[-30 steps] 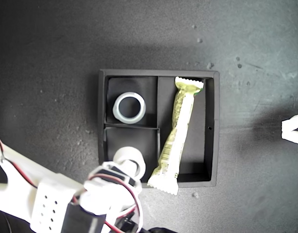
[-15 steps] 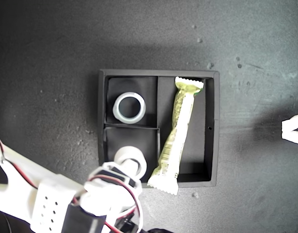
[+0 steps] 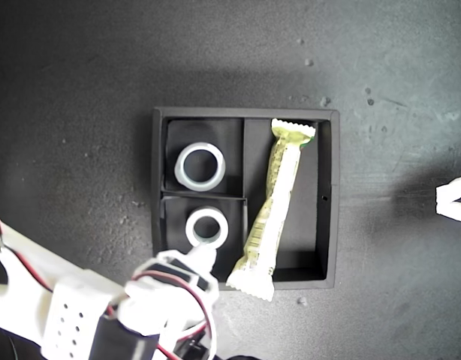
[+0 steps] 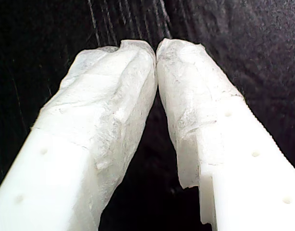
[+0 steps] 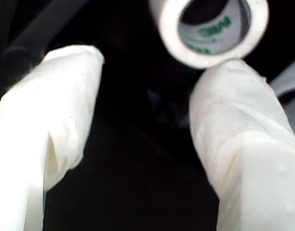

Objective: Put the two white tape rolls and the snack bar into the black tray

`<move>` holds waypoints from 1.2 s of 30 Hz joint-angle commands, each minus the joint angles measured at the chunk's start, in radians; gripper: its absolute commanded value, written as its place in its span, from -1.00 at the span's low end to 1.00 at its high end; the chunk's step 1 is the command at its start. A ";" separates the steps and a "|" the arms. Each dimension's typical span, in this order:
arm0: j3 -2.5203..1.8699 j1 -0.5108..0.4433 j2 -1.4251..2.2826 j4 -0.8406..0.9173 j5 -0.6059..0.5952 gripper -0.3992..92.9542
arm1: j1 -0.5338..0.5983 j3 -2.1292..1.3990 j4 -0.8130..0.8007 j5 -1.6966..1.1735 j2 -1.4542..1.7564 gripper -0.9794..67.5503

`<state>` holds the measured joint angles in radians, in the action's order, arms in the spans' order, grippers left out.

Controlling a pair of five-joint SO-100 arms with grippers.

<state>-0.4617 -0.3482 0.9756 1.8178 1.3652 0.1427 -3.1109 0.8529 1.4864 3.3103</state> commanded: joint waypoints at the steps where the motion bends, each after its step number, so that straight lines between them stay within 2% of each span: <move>1: -0.255 0.035 0.311 0.017 0.028 -0.84 | -0.006 0.034 0.061 0.018 0.021 -0.98; 6: -0.781 0.109 0.819 -0.018 0.023 -0.99 | -0.002 0.109 0.198 0.040 0.037 -0.98; 13: -1.732 0.189 1.674 -0.357 0.038 -0.99 | -0.020 0.018 0.198 0.026 0.037 -0.98; 19: -2.204 0.170 2.155 -0.413 0.117 -0.99 | -0.054 -0.012 0.293 -0.038 0.037 -0.98; 25: -2.404 0.195 2.399 -0.368 0.077 -0.99 | -0.118 -0.014 0.465 0.026 0.037 -0.97; 29: -2.437 0.212 2.402 -0.365 0.049 -0.99 | -0.123 -0.014 0.488 0.028 0.034 -0.85; 36: -2.531 0.219 2.410 -0.388 0.071 -0.99 | -0.190 -0.014 0.489 -0.021 0.026 -0.85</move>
<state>-2.9452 -0.1427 3.3379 1.4281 1.4266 -0.0138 -3.1124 1.3392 1.5156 3.3379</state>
